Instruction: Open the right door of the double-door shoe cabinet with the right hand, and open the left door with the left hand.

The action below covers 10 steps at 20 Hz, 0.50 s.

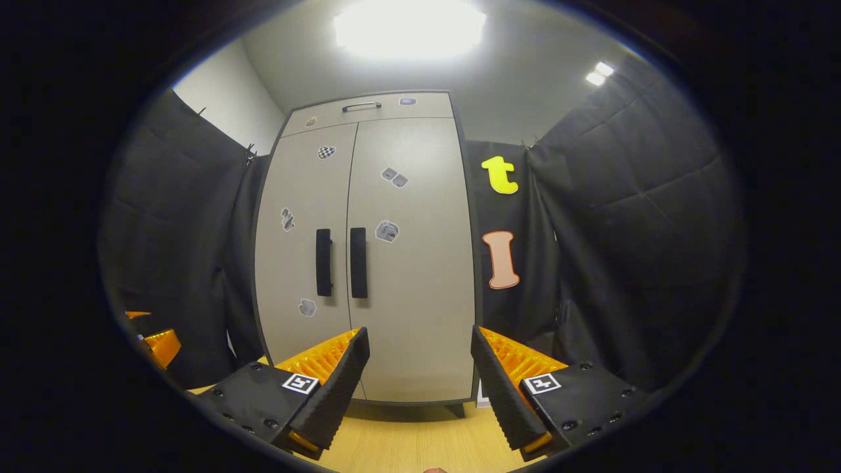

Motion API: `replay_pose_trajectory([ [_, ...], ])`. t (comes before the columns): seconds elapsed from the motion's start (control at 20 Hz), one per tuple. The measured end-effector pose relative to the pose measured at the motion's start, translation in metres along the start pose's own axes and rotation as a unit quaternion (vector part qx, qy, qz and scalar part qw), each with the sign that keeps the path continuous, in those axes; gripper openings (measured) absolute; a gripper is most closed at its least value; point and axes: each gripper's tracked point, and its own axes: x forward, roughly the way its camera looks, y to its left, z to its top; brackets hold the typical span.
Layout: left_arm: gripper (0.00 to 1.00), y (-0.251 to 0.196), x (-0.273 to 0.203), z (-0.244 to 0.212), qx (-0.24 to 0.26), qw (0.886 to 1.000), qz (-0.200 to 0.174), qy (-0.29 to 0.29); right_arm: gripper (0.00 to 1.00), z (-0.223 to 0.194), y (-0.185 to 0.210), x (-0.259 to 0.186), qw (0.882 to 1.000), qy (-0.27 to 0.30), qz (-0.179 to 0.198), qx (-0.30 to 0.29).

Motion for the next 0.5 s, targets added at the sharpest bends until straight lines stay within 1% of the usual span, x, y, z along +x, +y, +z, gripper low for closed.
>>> replay_pose_trajectory([
  [0.2, 0.92, 0.015, -0.007, -0.006, 0.010, 1.000, 0.020, 0.007, 0.97, 0.012, 0.005, 0.029, 1.000, -0.002, 0.009, -0.006],
  [0.5, 0.92, 0.043, -0.021, -0.014, 0.014, 0.998, 0.056, 0.020, 0.97, 0.031, 0.036, 0.072, 0.999, -0.011, 0.042, -0.006],
])
